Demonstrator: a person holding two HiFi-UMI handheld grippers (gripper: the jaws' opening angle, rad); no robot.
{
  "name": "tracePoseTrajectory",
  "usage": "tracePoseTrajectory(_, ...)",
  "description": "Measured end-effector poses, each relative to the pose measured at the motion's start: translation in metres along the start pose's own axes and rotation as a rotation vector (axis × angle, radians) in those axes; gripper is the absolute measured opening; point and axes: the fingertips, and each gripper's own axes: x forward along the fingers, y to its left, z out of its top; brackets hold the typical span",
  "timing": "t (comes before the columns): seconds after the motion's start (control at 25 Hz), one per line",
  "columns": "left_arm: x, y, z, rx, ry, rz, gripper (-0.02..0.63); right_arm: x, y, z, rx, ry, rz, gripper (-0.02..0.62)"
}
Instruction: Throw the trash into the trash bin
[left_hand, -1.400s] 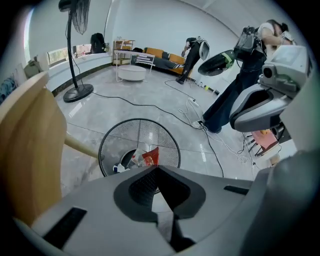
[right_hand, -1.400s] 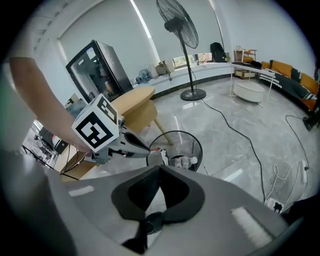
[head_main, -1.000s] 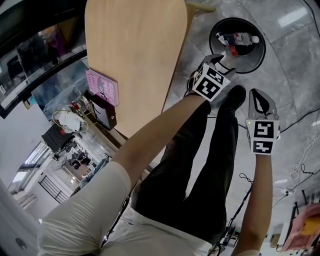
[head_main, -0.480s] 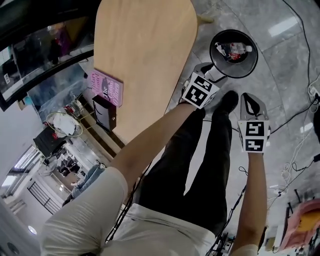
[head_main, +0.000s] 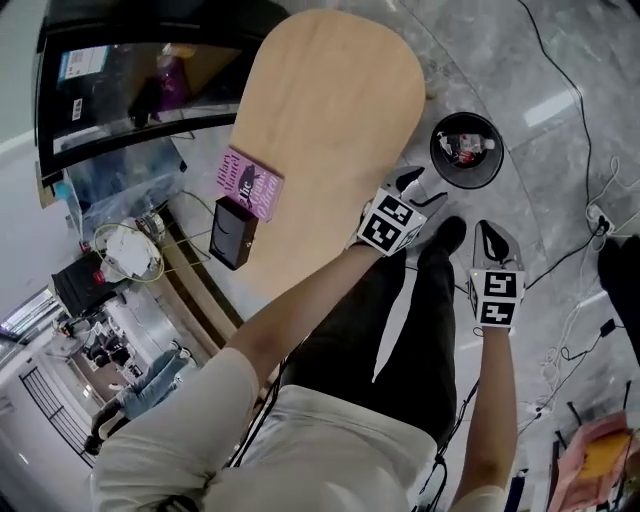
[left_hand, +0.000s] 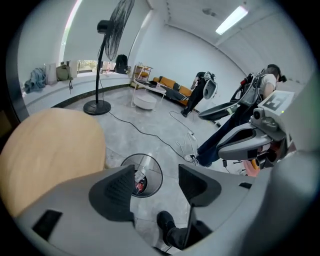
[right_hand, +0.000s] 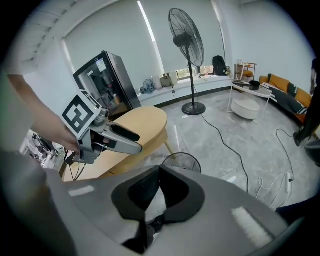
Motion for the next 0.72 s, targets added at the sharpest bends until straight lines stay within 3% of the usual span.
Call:
tracePoseTrajectory(0.24,-0.094,-0.017,0.04,0.003,-0.071,0.016,0.278,-0.067,0.027,0.053,-0.01,-0.052,-0.034,0.011)
tracePoseTrajectory(0.48,-0.185,-0.044,0.07,0.018,-0.112,0.014,0.275,-0.139,0.071,0.108,-0.128,-0.073,0.005,0.011)
tracePoseTrajectory(0.72,-0.257,-0.07,0.1,0.045,-0.181,0.021,0.217,-0.199,0.098,0.148,-0.194,-0.107,0.006,0.011)
